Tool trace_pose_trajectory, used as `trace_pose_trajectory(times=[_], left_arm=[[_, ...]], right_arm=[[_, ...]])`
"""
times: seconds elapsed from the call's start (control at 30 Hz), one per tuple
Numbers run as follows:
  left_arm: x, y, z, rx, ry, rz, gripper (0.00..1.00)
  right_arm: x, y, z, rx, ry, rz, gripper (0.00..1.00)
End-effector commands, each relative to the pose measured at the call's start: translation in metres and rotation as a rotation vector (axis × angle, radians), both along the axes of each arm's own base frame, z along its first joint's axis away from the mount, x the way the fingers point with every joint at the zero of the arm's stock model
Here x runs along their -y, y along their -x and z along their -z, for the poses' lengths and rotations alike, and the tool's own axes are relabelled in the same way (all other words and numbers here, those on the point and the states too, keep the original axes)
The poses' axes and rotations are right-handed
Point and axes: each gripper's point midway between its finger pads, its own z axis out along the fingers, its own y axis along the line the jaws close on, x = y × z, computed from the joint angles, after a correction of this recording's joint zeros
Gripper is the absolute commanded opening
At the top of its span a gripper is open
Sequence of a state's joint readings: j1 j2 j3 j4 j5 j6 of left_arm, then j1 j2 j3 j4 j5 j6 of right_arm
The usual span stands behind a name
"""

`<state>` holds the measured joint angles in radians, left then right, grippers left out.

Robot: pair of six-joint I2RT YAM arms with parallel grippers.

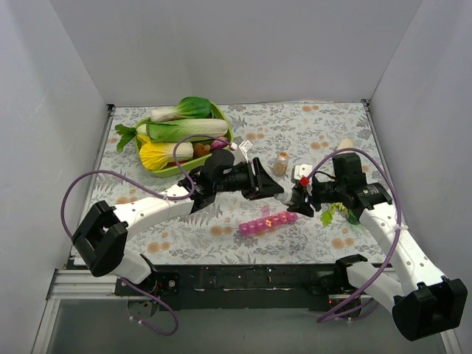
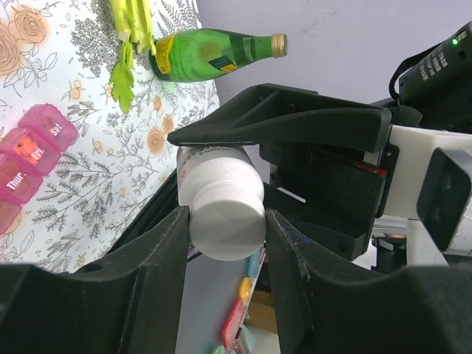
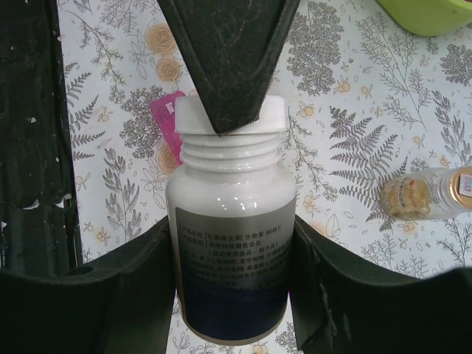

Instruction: Sort the pills into containers

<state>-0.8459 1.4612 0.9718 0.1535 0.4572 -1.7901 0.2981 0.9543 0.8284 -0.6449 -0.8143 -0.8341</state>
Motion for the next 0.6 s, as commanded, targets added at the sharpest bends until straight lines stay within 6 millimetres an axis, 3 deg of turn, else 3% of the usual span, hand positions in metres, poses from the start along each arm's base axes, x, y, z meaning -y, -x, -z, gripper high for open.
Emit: trace_pose_trajectory(times=[0.0, 0.57], left_arm=[[0.009, 0.004, -0.024, 0.018, 0.068, 0.027, 0.20], [0.018, 0.004, -0.001, -0.004, -0.056, 0.082, 0.16]], right_arm=[[-0.006, -0.006, -0.017, 0.049, -0.010, -0.008, 0.01], [-0.006, -0.008, -0.010, 0.092, 0.134, 0.012, 0.01]])
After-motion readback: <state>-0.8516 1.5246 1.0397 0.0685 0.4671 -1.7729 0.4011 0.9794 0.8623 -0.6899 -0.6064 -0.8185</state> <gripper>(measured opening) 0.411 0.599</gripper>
